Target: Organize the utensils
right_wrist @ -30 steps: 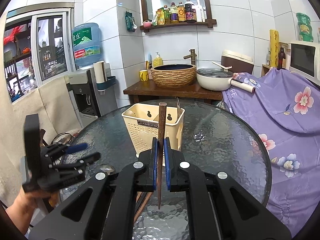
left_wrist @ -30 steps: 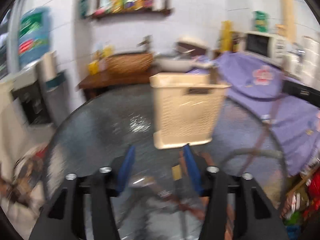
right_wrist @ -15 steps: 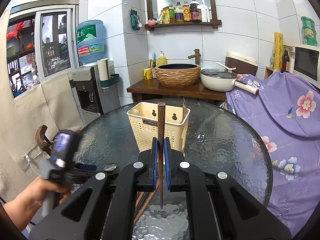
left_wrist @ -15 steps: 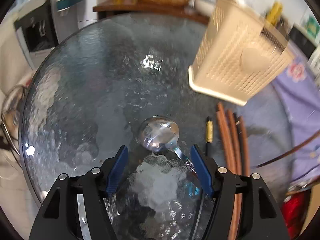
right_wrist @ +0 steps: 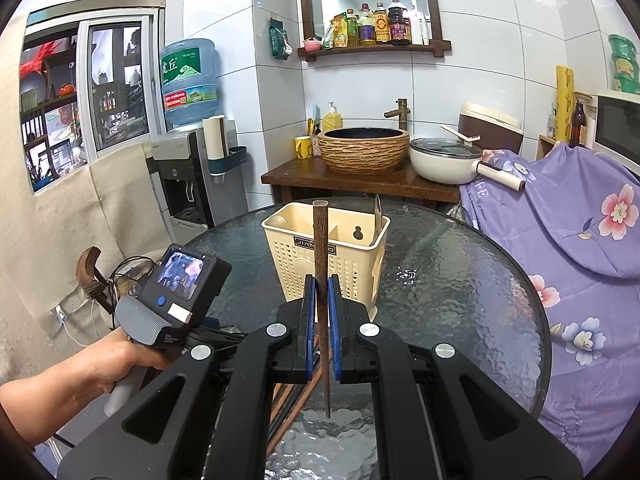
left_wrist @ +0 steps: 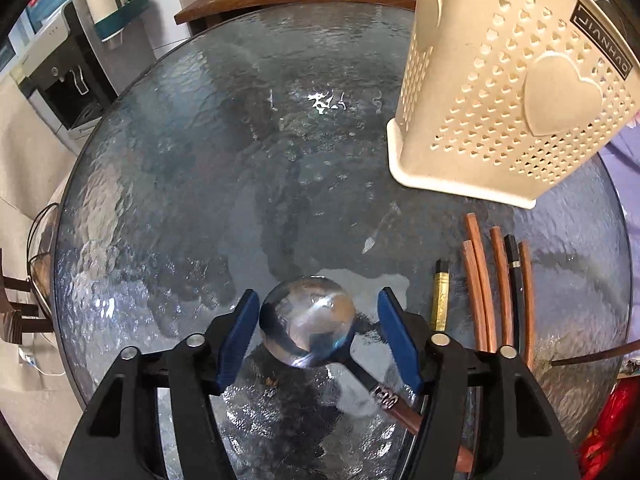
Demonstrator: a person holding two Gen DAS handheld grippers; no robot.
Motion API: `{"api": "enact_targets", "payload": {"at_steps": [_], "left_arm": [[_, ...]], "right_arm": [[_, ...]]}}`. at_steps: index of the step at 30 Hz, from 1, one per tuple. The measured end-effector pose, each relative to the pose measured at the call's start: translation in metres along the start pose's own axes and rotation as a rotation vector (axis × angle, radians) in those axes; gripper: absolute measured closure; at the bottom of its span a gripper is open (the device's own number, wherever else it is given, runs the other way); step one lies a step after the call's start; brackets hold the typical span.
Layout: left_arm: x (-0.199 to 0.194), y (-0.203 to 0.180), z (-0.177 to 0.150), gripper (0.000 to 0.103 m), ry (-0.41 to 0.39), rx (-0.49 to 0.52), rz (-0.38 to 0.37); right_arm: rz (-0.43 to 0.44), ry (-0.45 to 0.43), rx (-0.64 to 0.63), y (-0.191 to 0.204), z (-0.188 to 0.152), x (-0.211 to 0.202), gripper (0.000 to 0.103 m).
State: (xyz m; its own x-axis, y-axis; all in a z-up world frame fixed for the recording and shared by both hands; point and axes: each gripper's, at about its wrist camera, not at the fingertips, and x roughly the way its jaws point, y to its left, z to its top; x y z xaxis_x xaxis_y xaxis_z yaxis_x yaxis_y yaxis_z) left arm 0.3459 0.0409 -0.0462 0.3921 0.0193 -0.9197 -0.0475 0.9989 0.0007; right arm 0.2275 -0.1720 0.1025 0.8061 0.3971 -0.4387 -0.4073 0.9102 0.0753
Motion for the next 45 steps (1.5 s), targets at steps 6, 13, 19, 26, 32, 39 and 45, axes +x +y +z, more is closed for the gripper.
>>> {"api": "enact_targets", "payload": {"at_steps": [6,13,19,26,32,39,45], "left_arm": [[0.001,0.001,0.005,0.057,-0.007,0.016,0.007],[-0.003,0.003,0.004,0.058,-0.053,0.004,-0.031],[-0.045,0.005,-0.007,0.058,-0.251,0.025,-0.08],[-0.11,-0.004,-0.035,0.058,-0.558,0.128,-0.094],[-0.13,-0.007,-0.042,0.058,-0.643,0.13,-0.123],[-0.147,-0.003,-0.046,0.058,-0.686,0.14,-0.154],[-0.169,-0.005,-0.032,0.058,-0.721,0.161,-0.143]], "right_arm": [[-0.011,0.001,-0.011,0.002,0.0,0.002,0.096],[-0.013,-0.001,-0.007,0.002,0.0,0.001,0.096],[-0.017,-0.003,0.007,-0.004,0.002,0.001,0.096],[-0.023,-0.017,0.027,-0.013,0.003,-0.005,0.096],[-0.033,-0.017,0.027,-0.01,0.004,-0.006,0.096],[-0.032,-0.038,0.012,-0.008,0.011,-0.012,0.096],[0.012,-0.048,0.024,-0.01,0.031,-0.017,0.096]]}}
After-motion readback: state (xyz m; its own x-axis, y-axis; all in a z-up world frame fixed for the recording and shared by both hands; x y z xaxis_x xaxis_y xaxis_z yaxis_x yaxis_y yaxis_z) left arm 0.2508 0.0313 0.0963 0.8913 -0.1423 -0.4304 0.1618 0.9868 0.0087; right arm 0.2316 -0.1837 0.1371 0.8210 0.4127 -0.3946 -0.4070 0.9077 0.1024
